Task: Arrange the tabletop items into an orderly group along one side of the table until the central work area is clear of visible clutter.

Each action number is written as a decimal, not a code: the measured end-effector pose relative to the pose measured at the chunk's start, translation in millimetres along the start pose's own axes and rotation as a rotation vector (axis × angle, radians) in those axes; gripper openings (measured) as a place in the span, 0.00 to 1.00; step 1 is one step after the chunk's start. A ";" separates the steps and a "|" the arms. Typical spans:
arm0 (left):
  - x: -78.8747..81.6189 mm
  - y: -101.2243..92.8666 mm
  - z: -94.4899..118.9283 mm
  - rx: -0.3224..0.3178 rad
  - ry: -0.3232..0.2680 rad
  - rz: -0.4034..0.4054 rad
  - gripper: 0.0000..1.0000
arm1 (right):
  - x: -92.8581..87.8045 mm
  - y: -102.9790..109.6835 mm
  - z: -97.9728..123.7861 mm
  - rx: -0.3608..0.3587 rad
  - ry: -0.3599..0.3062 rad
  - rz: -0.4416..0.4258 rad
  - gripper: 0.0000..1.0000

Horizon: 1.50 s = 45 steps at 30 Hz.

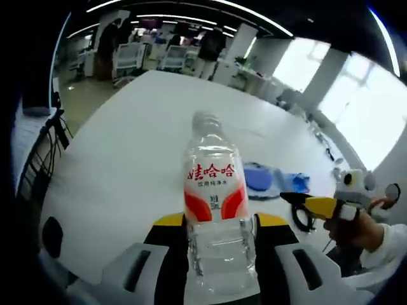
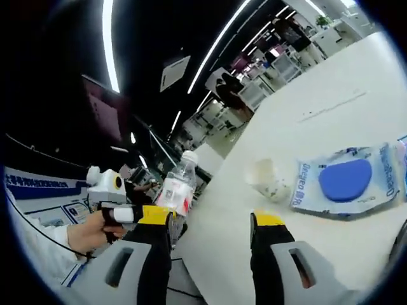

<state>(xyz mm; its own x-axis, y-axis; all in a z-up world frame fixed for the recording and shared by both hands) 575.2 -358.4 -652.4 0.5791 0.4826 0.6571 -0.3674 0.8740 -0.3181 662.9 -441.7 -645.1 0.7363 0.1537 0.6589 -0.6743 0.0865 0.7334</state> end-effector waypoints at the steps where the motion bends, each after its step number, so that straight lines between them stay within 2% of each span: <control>1: -1.4 -2.3 -0.9 -0.006 0.001 0.000 0.36 | 2.9 1.6 -2.6 0.005 -0.001 0.006 0.46; 3: -4.5 -5.9 -2.7 -0.017 0.009 -0.011 0.36 | 9.6 5.8 -7.9 0.017 -0.006 0.008 0.47; 6: -10.6 -18.5 -3.5 -0.035 0.029 -0.102 0.36 | 17.7 10.7 -13.6 0.041 -0.024 -0.011 0.47; 8: -12.6 -27.4 -4.5 -0.074 0.027 -0.110 0.37 | 19.3 10.5 -15.9 0.045 -0.027 -0.013 0.47; 9: -12.9 -33.5 -6.0 -0.115 0.020 -0.112 0.37 | 19.7 10.5 -16.7 0.049 -0.032 -0.020 0.47; 10: -13.6 -33.0 -5.9 -0.102 0.019 -0.116 0.37 | 19.6 10.4 -17.1 0.051 -0.035 -0.030 0.47; 11: -17.6 -36.6 -6.6 -0.112 0.040 -0.160 0.37 | 19.0 9.4 -18.3 0.056 -0.036 -0.046 0.47; 13: -19.9 -42.4 -8.2 -0.129 0.042 -0.220 0.37 | 17.3 8.2 -19.2 0.057 -0.036 -0.053 0.47; 15: -27.5 -52.1 -9.5 -0.172 0.067 -0.239 0.37 | 15.7 8.7 -19.4 0.058 -0.033 -0.055 0.47; 16: -28.3 -54.3 -10.2 -0.182 0.062 -0.246 0.37 | 14.1 10.2 -18.7 0.059 -0.032 -0.056 0.47; 21: -38.5 -67.9 -11.4 -0.209 0.077 -0.265 0.37 | 14.1 7.5 -18.5 0.059 -0.044 -0.086 0.47; 24: -42.4 -69.0 -13.2 -0.210 0.089 -0.330 0.38 | 17.5 6.6 -18.7 0.059 -0.054 -0.097 0.47; 26: -43.4 -72.6 -13.1 -0.223 0.087 -0.335 0.38 | 18.8 6.5 -19.4 0.060 -0.054 -0.103 0.46; 31: -42.6 -78.8 -12.5 -0.239 0.060 -0.380 0.38 | 21.0 8.0 -22.1 0.074 -0.052 -0.150 0.38; 33: -43.0 -78.1 -12.5 -0.237 0.064 -0.390 0.38 | 21.0 8.3 -24.5 0.081 -0.043 -0.164 0.29; 36: -44.2 -75.9 -13.0 -0.235 0.069 -0.387 0.38 | 22.4 9.8 -28.8 0.086 -0.038 -0.185 0.26; 39: -47.7 -69.6 -14.5 -0.204 0.091 -0.427 0.38 | 22.9 22.1 -32.5 0.108 -0.022 -0.141 0.23; 45: -46.9 -52.0 -17.3 -0.172 0.110 -0.396 0.36 | 20.4 55.3 -45.4 0.162 0.064 0.140 0.21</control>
<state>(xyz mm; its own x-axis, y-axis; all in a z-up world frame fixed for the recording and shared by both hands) 579.7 -425.5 -678.4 0.7283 0.1037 0.6773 0.0196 0.9849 -0.1719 638.1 -389.1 -598.7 0.6274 0.2156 0.7482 -0.7484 -0.0981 0.6559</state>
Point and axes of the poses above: the point that each gripper's makers call its tool centre point, and the gripper's own axes: z roughly backward along the fingers, y roughly to its left, x roughly out of its top, the point moved 1 cm from there along z, roughly backward along the fingers, and after that the axes turned 1 degree about y, right-handed, at the moved point
